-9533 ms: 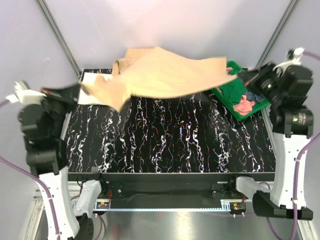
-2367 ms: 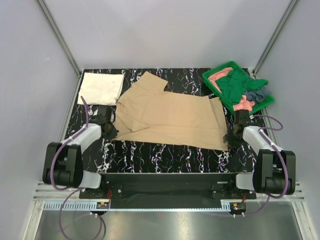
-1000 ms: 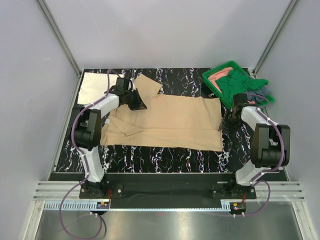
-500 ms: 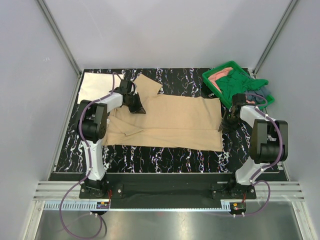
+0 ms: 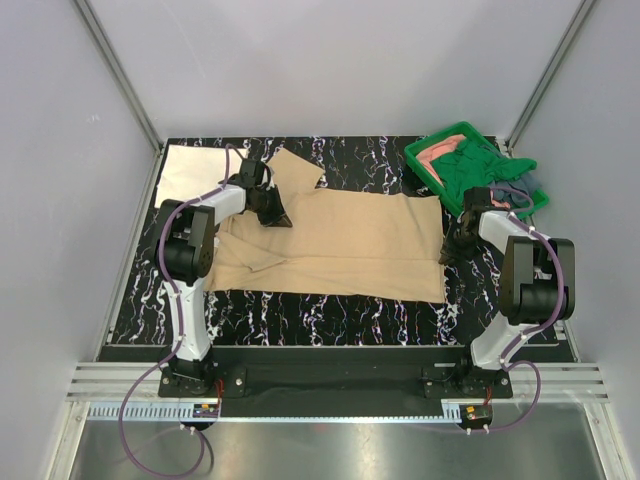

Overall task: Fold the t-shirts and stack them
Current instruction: Fold the tshirt

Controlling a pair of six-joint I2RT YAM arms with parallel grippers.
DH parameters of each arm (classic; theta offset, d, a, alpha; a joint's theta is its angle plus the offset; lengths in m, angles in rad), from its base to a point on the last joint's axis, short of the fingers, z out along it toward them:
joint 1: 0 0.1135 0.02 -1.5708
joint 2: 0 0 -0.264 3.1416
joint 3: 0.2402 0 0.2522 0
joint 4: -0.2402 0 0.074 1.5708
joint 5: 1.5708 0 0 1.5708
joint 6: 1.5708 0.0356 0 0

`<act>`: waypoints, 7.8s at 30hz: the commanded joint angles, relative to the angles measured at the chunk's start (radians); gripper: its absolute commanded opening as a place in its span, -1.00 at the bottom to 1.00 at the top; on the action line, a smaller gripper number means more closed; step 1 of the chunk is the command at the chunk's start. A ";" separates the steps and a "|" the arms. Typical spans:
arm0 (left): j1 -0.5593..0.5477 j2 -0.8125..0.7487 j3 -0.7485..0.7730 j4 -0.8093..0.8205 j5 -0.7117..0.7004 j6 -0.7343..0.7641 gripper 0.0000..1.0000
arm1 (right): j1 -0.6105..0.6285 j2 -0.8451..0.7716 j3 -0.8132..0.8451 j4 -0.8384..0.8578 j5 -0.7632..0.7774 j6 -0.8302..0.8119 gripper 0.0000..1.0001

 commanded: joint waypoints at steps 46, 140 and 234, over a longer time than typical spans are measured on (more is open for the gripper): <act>-0.006 0.084 0.034 -0.046 -0.037 0.039 -0.90 | -0.003 -0.021 -0.023 0.063 -0.032 -0.065 -0.42; 0.629 -0.501 -0.575 -0.056 -0.063 0.011 -1.00 | 1.139 0.574 0.859 0.256 0.086 -0.447 0.06; 0.614 -0.494 -0.551 -0.133 -0.231 0.042 -1.00 | 0.918 0.418 0.549 0.531 0.451 -0.027 -1.00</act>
